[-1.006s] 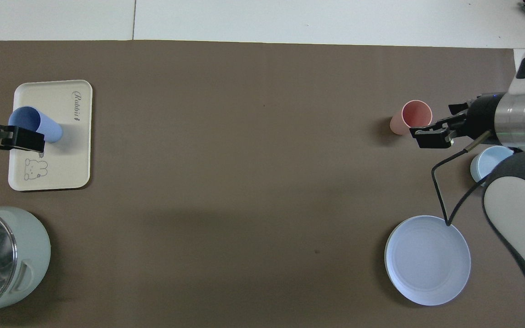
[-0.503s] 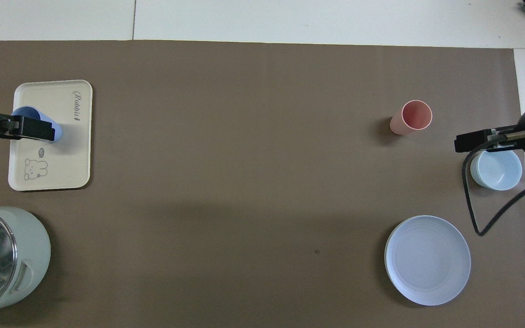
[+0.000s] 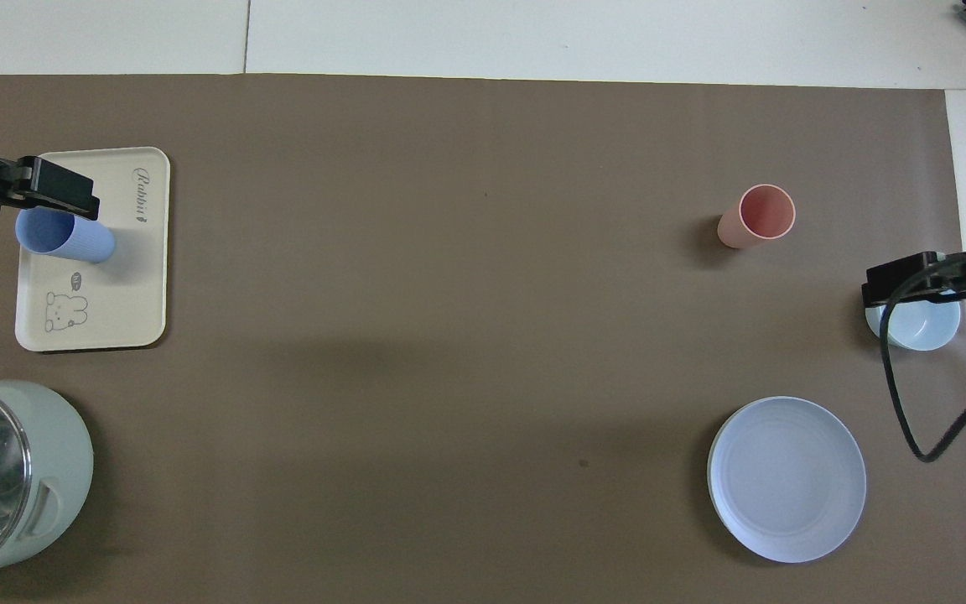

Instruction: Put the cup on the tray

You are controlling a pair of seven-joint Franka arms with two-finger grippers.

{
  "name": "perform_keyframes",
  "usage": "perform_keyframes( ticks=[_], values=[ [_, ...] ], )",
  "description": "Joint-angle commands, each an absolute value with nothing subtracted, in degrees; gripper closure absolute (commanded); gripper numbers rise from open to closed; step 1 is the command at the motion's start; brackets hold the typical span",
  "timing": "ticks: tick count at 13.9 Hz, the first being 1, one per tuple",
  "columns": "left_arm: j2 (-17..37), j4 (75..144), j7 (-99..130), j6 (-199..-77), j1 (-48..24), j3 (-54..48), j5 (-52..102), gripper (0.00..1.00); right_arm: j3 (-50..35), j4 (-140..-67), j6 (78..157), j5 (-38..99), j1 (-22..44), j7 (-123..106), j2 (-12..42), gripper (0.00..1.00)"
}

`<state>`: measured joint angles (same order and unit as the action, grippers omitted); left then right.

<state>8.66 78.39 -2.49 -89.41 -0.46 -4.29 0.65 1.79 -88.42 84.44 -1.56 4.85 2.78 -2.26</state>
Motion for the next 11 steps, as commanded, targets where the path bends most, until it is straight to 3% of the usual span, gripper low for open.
perform_keyframes(
  ticks=[1, 4, 11],
  values=[
    [5.2, 81.3, -2.7, -87.4, -0.3, -4.3, 1.4, 0.00, 1.4, -88.7, 83.8, -2.5, 4.1, 3.2, -1.9, 0.00],
    [1.8, 85.4, -2.7, -87.5, 0.4, -4.2, 1.3, 0.00, 2.0, -88.8, 83.7, -2.8, 4.0, 3.1, -1.9, 0.00],
    [1.7, 85.6, -2.7, -88.2, 1.5, -3.9, 1.2, 0.00, 1.8, -88.7, 84.3, -2.6, 2.7, 1.5, -1.8, 0.00]
  ],
)
